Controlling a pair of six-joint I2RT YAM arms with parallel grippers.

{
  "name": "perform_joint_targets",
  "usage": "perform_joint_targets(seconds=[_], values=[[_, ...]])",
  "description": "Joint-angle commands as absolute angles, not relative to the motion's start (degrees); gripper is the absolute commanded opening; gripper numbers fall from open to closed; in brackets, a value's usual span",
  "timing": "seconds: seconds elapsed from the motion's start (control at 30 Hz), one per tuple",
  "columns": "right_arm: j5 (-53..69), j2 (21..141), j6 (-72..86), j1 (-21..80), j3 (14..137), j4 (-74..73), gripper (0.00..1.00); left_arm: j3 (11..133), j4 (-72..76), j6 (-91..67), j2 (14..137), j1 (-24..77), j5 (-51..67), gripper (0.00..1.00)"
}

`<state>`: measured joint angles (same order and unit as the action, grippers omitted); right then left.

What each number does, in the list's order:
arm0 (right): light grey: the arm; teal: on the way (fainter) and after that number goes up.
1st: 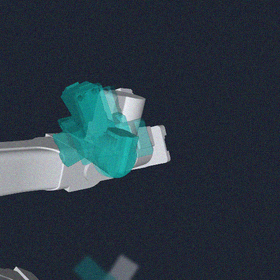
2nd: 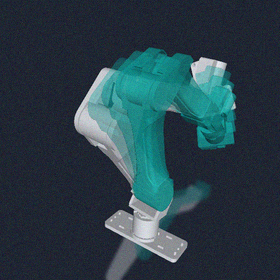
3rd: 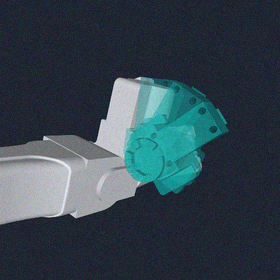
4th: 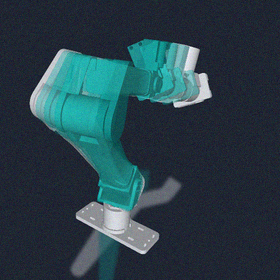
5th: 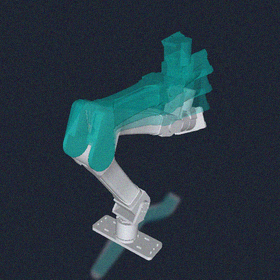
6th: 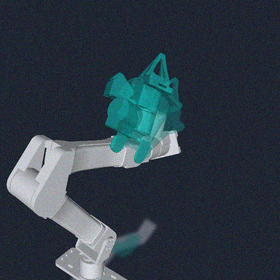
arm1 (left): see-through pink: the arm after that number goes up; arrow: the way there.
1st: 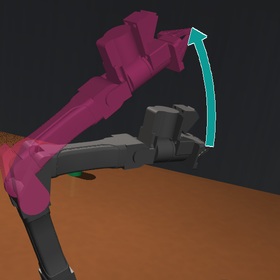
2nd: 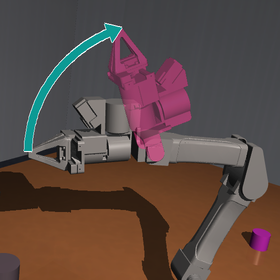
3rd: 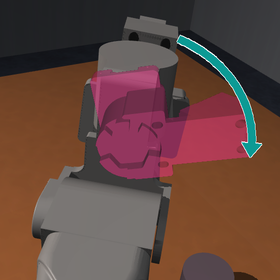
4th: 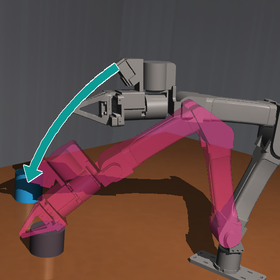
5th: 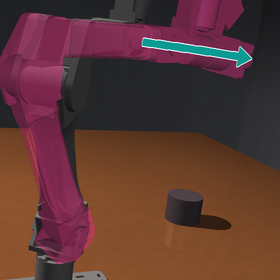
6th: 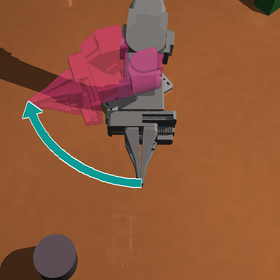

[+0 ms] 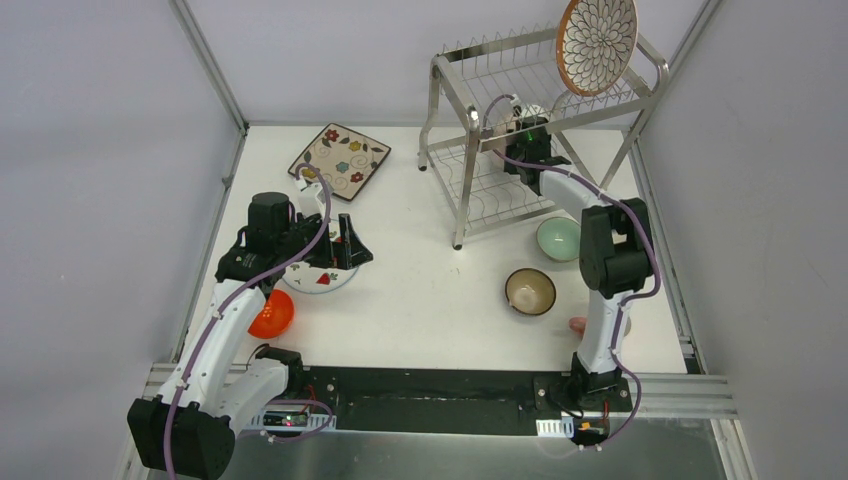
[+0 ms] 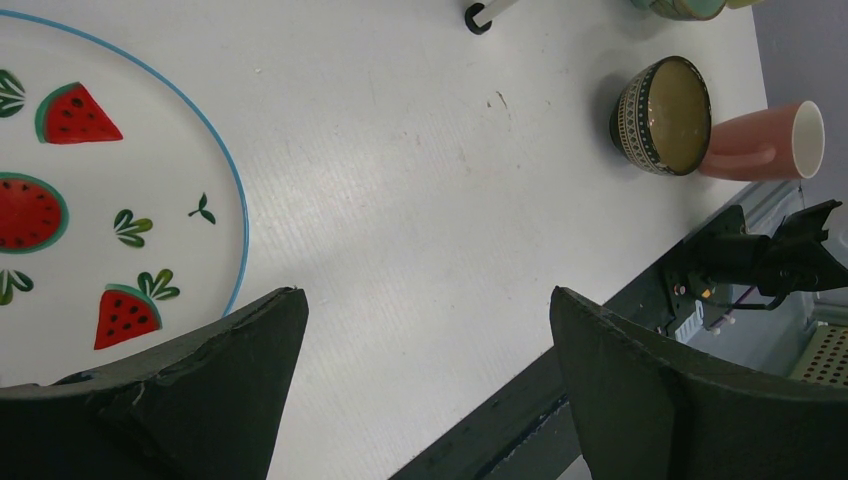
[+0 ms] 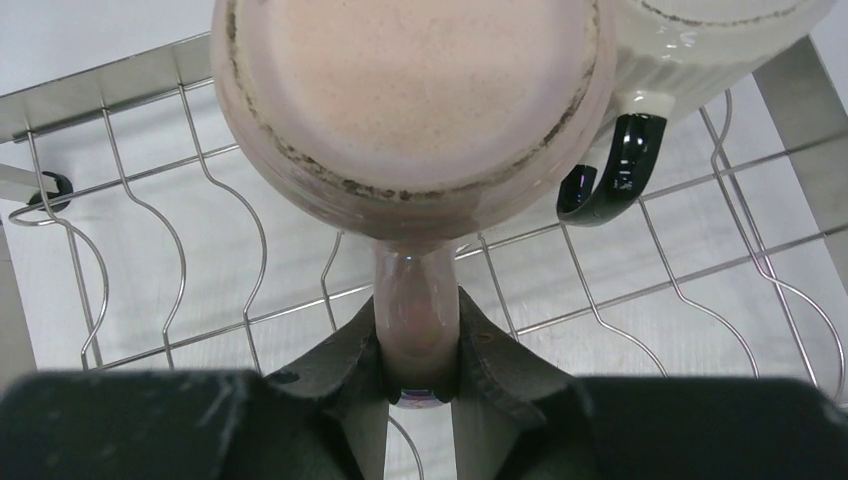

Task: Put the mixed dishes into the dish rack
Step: Turn the cup upside down in the dish rack.

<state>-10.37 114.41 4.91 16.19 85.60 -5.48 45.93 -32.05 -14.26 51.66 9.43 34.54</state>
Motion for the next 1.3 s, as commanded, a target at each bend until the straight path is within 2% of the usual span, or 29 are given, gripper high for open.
perform_joint_targets(seconds=[0.0,0.4,0.8,1.1,1.27], values=[[-8.09,116.31,3.03,14.41,87.55,-1.76,0.24,46.49,-31.88,-13.33,51.68,10.02,33.78,0.96],[-0.53,116.70,1.96,14.32,87.55,-0.23,0.22,46.65,-32.03,-13.13,52.25,10.02,33.13,0.96],[-14.78,118.24,0.33,13.83,89.71,-2.47,0.20,46.66,-32.07,-13.02,52.40,10.02,32.72,0.96],[-13.91,118.35,2.81,12.62,89.16,-3.24,0.20,46.69,-32.08,-13.01,52.48,9.97,32.56,0.96],[-5.42,117.76,3.16,12.61,88.03,-2.53,0.32,46.70,-32.06,-13.01,52.52,9.98,32.43,0.96]])
